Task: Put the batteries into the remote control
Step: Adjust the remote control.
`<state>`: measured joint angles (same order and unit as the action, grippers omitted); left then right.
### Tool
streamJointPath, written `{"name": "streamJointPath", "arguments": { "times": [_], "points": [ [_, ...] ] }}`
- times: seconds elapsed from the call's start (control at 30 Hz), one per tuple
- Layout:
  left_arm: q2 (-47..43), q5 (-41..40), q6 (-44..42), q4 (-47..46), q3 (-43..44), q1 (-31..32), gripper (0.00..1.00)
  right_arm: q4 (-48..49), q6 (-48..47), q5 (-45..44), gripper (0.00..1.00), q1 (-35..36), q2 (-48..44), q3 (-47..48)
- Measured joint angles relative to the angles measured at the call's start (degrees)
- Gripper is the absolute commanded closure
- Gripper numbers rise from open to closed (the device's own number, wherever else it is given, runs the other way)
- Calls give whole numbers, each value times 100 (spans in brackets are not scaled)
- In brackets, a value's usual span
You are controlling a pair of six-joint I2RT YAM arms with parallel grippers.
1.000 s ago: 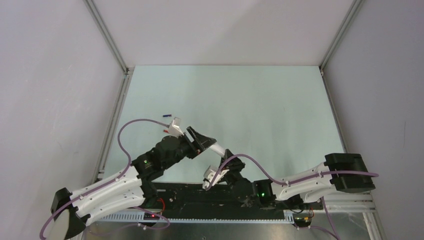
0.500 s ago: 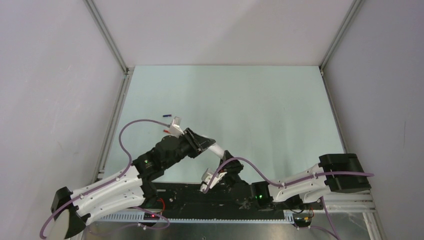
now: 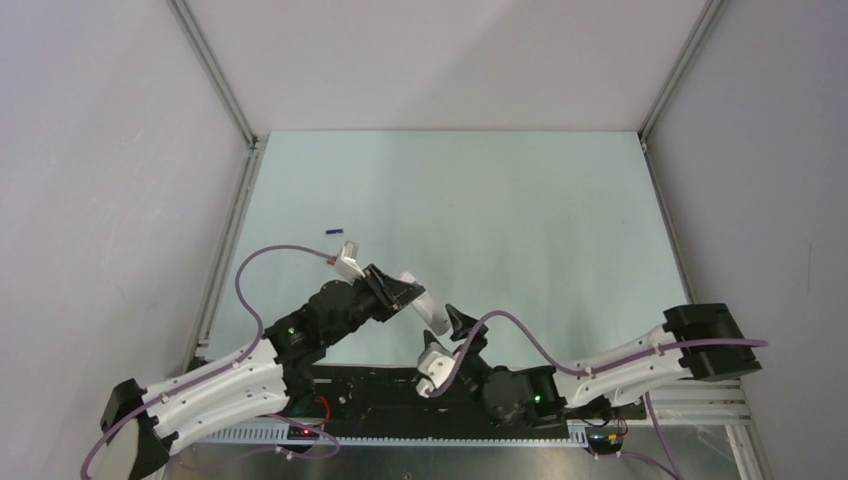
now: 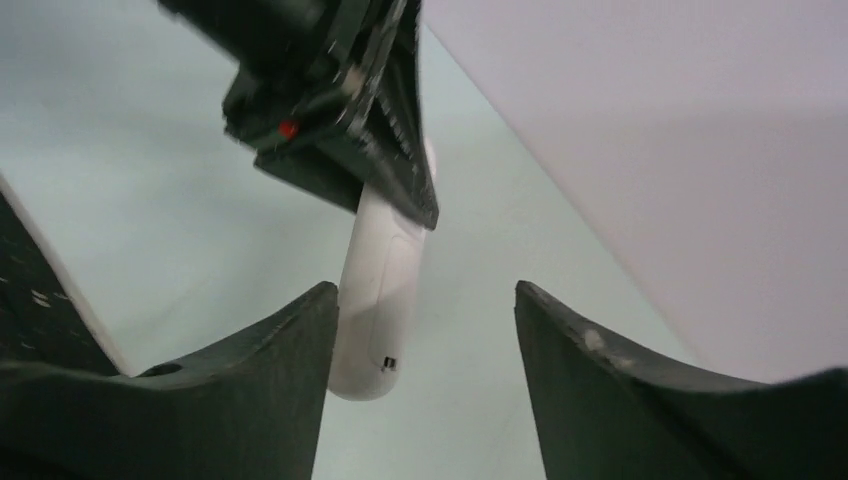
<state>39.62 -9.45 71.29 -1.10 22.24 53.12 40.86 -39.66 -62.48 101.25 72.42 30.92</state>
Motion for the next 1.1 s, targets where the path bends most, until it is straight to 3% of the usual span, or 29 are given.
{"name": "streamJointPath", "arguments": {
  "times": [0.07,0.2,0.5,0.63,0.83,1.1],
  "points": [
    [0,-46,-83,4,-83,0,100,-81,289,162,17,13,-293,7],
    [-2,-63,-201,-55,-219,0,100,-708,1167,616,10,15,-1198,28],
    [-568,72,-796,-566,-662,0,100,-2347,3139,1482,10,-437,-3445,-24],
    [-957,365,-1224,-918,-778,0,100,-3001,3971,1853,16,-809,-4107,-105],
    [-1346,809,-1714,-1478,-957,0,100,-3709,4975,2186,30,-1130,-4188,-109],
    [-1792,726,-1840,-1950,-1344,0,100,-4011,6566,2232,31,-1237,-3681,-133]
  ]
}}
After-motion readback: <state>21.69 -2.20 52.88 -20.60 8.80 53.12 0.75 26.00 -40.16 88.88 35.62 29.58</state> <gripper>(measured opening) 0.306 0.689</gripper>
